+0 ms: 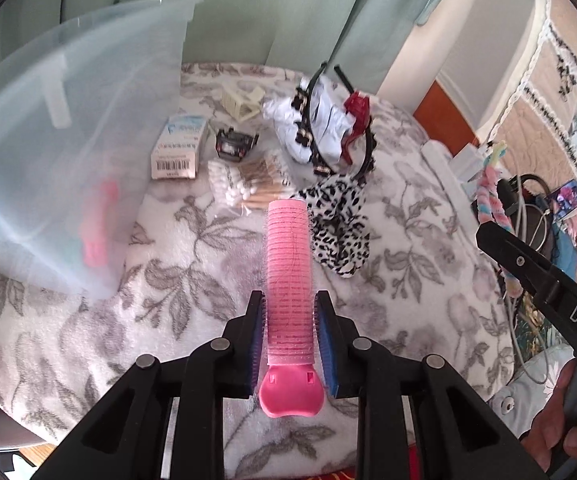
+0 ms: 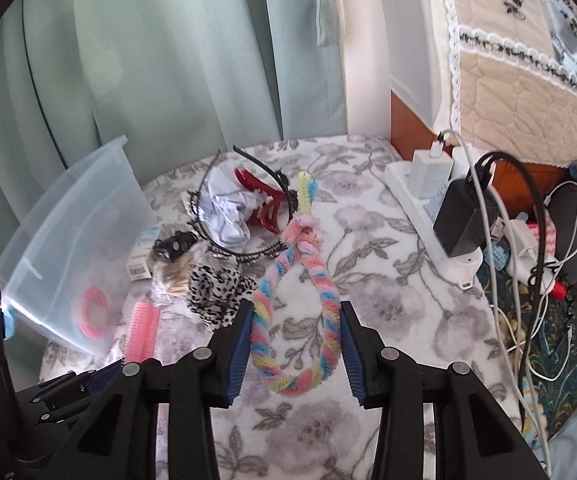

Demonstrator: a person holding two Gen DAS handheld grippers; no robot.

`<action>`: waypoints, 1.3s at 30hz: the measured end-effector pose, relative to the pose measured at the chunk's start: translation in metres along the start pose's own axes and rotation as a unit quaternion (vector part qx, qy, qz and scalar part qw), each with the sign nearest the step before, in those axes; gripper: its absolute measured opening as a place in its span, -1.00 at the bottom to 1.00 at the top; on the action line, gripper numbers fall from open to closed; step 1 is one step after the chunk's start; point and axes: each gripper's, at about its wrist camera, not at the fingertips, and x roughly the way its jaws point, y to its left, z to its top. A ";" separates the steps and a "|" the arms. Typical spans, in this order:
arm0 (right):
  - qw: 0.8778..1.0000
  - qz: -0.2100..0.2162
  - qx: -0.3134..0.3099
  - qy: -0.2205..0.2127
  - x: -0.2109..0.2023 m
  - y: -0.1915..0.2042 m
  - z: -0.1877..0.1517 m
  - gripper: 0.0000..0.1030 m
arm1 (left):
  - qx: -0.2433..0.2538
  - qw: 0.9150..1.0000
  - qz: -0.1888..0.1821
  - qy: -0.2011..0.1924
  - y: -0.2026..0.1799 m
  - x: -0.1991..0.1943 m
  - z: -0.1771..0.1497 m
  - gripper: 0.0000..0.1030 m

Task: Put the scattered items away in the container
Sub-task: 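Lift and carry the pink roller and rainbow loop over the container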

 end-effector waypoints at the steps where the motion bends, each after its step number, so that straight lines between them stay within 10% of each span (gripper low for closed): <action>1: 1.000 0.001 0.000 -0.006 -0.006 0.002 0.001 -0.14 | 0.001 1.000 -0.001 -0.006 -0.001 -0.006 0.001 -0.50; 26: 0.987 0.075 -0.044 -0.136 -0.127 0.073 0.039 -0.14 | 0.020 0.979 -0.023 -0.201 -0.002 -0.171 0.037 -0.50; 39: 0.978 0.128 -0.053 -0.156 -0.149 0.101 0.074 -0.14 | -0.020 0.972 -0.028 -0.232 0.029 -0.194 0.069 -0.50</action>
